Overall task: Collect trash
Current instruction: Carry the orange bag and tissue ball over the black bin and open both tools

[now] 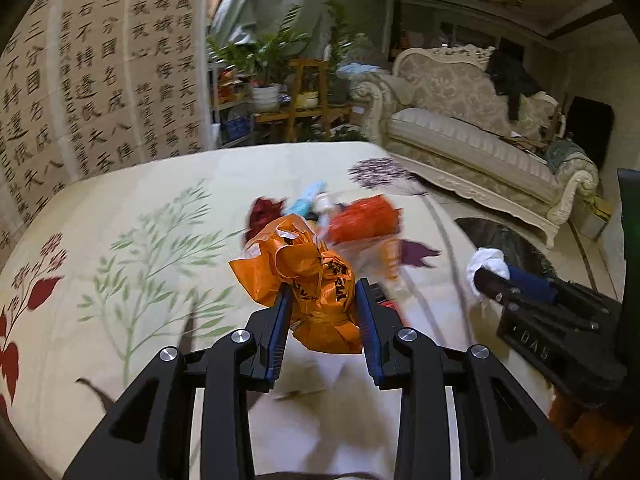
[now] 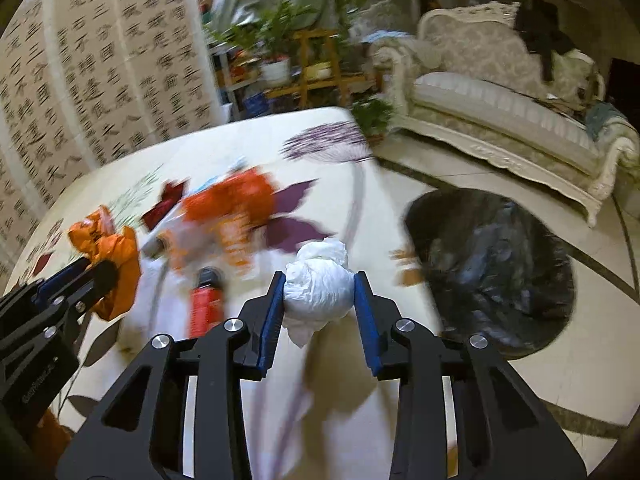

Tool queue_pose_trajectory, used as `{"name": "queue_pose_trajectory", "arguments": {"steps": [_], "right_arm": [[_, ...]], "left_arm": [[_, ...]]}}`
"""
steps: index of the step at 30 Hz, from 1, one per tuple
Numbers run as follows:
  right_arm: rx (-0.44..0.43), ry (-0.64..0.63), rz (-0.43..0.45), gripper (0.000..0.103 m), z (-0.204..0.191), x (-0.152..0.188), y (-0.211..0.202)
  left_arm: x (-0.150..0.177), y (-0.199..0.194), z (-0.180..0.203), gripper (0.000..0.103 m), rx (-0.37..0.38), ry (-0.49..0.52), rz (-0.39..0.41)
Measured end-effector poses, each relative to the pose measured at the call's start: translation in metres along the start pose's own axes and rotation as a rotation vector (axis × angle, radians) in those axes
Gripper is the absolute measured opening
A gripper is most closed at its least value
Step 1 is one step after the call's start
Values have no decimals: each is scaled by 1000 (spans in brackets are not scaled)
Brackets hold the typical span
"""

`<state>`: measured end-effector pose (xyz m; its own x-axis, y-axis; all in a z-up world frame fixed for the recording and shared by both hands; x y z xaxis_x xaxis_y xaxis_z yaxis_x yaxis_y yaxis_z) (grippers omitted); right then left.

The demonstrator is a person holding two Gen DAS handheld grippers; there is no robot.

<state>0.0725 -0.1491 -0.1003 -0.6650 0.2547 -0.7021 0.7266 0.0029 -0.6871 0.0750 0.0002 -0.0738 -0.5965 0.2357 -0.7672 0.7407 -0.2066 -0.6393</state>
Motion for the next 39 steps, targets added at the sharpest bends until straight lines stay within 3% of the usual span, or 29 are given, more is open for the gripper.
{"name": "queue_pose_trajectory", "arguments": {"steps": [8, 15, 27, 39], "right_arm": [[143, 83, 70, 33, 88, -28, -4], [192, 104, 81, 34, 127, -39, 8], [222, 119, 77, 34, 157, -50, 35], [244, 154, 69, 34, 177, -56, 50]], "left_arm": [[-37, 15, 64, 33, 84, 83, 60], [-59, 40, 114, 33, 133, 161, 71], [-77, 91, 164, 33, 160, 259, 44], [-79, 121, 174, 34, 145, 276, -4]]}}
Point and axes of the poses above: each gripper's, at about its wrist camera, not at the fingertips, and y roughly the way its jaws point, z to its right, x to its underside, the point moved 9 cm from there along y, roughly the way its jaws point, and after that the axes turned 8 degrees about y, right-handed, at the moved point
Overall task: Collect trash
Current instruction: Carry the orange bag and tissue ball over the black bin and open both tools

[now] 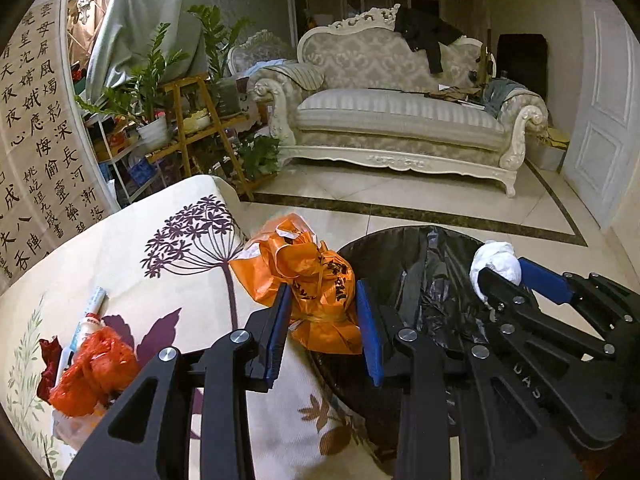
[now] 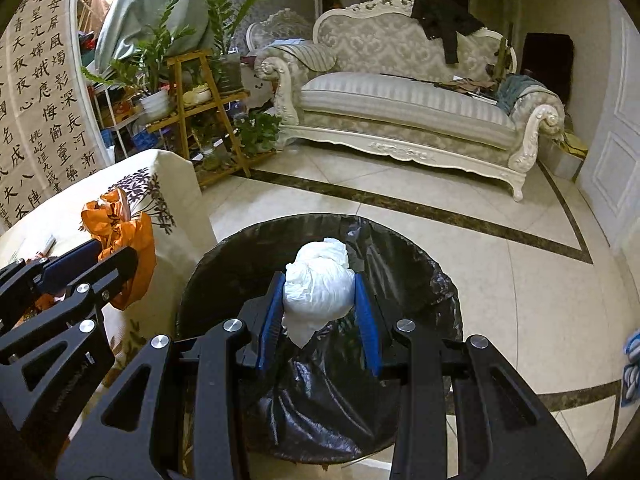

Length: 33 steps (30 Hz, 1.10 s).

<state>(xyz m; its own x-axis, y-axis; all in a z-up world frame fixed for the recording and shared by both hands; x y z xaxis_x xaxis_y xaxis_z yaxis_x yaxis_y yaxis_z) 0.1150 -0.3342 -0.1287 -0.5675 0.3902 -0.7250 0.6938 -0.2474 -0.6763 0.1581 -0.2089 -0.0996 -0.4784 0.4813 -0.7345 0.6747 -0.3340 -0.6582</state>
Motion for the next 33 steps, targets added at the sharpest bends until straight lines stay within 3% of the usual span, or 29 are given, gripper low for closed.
{"name": "queue_pose_trajectory", "arguments": {"steps": [2, 4, 6, 14, 22, 33], "right_arm": [[0, 8, 1, 35, 2, -1, 2], [10, 20, 8, 42, 6, -2, 3], [15, 33, 9, 42, 10, -3, 4], [38, 58, 14, 51, 20, -2, -1], [38, 67, 4, 53, 22, 9, -17], [-71, 34, -4, 67, -28, 37, -58]], "left_arm": [[-2, 5, 2, 35, 13, 0, -11], [-4, 7, 2, 42, 17, -7, -11], [-6, 6, 0, 58, 12, -15, 3], [-8, -3, -10, 72, -7, -39, 22], [1, -28, -32, 77, -38, -84, 23], [51, -84, -85, 78, -124, -159, 3]]}}
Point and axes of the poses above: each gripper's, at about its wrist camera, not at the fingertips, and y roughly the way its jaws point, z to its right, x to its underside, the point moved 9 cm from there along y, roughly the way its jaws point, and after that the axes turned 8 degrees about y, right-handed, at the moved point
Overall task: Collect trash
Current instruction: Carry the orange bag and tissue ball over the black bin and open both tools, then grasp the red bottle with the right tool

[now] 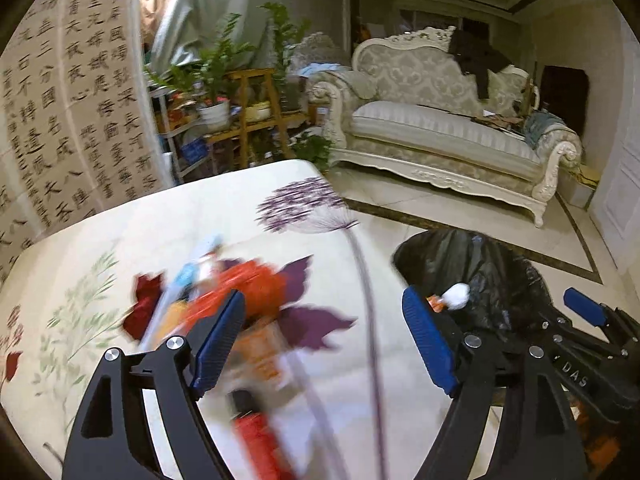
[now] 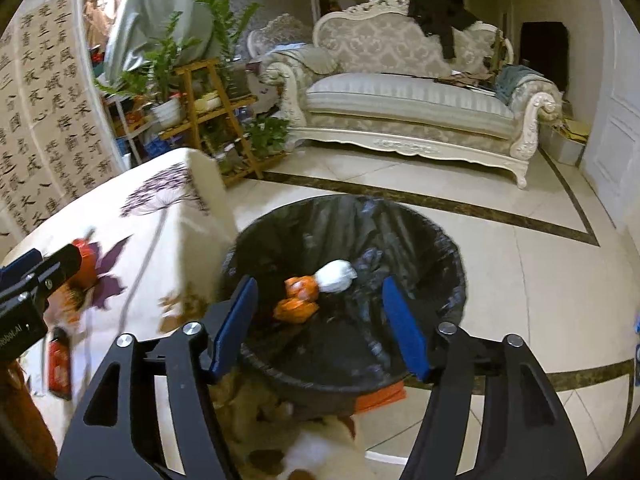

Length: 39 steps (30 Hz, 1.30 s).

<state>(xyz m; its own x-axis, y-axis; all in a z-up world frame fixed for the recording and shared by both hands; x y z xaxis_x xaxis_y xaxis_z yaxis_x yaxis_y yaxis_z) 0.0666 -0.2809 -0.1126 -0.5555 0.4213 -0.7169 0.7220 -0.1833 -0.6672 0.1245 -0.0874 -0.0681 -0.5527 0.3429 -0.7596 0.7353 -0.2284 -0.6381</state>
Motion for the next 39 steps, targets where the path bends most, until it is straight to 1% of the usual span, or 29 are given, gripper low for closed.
{"name": "queue_pose_trajectory", "arguments": {"steps": [7, 15, 25, 27, 30, 35, 38, 39], "right_arm": [[-75, -52, -22, 68, -47, 22, -15], [-142, -129, -59, 68, -103, 49, -23], [-219, -235, -93, 68, -166, 75, -28], [-232, -252, -104, 67, -176, 79, -27], [-248, -291, -120, 66, -192, 87, -25], [-249, -323, -172, 51, -203, 101, -16], [-247, -340, -191, 36, -205, 105, -14], [-247, -343, -195, 27, -204, 107, -13]], "left_arm": [[37, -21, -50, 79, -82, -69, -37], [77, -36, -95, 79, -154, -120, -74], [107, -43, -137, 79, -225, -165, -104], [112, -44, -143, 79, -246, -164, -109], [118, -44, -151, 79, -258, -173, -120], [122, -43, -155, 79, -253, -188, -134], [122, -43, -151, 79, -244, -186, -133], [121, -43, -149, 79, -238, -183, -133]]}}
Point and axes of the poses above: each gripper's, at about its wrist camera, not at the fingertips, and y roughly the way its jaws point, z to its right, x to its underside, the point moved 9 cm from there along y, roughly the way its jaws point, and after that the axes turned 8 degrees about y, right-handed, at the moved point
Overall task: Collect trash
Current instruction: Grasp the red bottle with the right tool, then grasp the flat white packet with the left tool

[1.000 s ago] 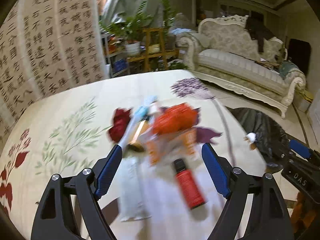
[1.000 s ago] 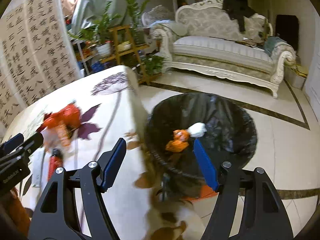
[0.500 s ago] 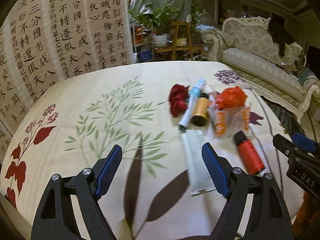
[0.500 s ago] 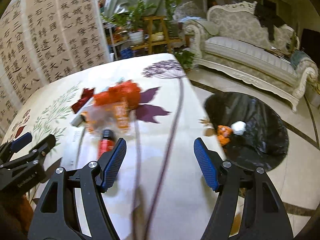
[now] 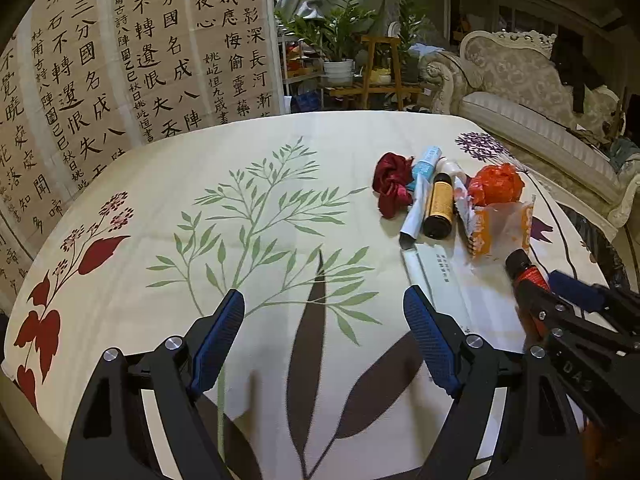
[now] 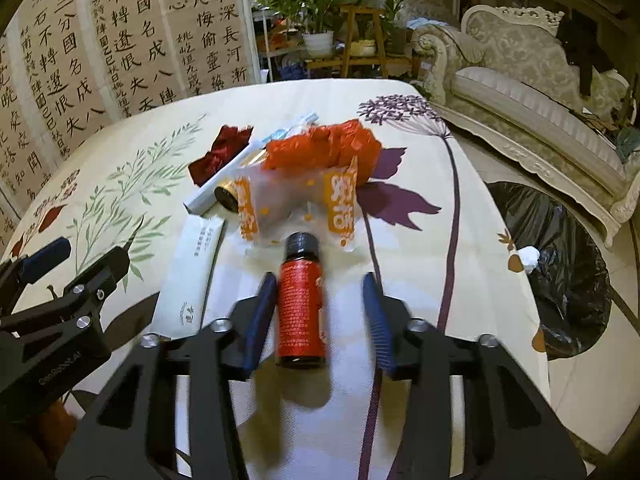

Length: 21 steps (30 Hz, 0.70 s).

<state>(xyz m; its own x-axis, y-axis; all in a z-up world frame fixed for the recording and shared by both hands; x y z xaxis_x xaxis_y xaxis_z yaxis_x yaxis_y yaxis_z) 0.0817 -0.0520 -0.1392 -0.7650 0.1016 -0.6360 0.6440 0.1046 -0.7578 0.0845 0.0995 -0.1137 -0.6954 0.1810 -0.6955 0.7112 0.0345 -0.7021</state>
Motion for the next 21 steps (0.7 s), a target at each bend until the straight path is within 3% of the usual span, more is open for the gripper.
{"name": "queue_pose_trajectory", "arguments": {"steps": [11, 20, 21], "right_arm": [[12, 28, 18, 23, 21, 4, -9], [22, 74, 36, 23, 48, 2, -15], [21, 78, 37, 23, 50, 2, -15]], "left_arm": [[-6, 1, 34, 79, 50, 33, -9], [-3, 14, 53, 79, 83, 59, -74], [-2, 15, 53, 74, 84, 60, -78]]}}
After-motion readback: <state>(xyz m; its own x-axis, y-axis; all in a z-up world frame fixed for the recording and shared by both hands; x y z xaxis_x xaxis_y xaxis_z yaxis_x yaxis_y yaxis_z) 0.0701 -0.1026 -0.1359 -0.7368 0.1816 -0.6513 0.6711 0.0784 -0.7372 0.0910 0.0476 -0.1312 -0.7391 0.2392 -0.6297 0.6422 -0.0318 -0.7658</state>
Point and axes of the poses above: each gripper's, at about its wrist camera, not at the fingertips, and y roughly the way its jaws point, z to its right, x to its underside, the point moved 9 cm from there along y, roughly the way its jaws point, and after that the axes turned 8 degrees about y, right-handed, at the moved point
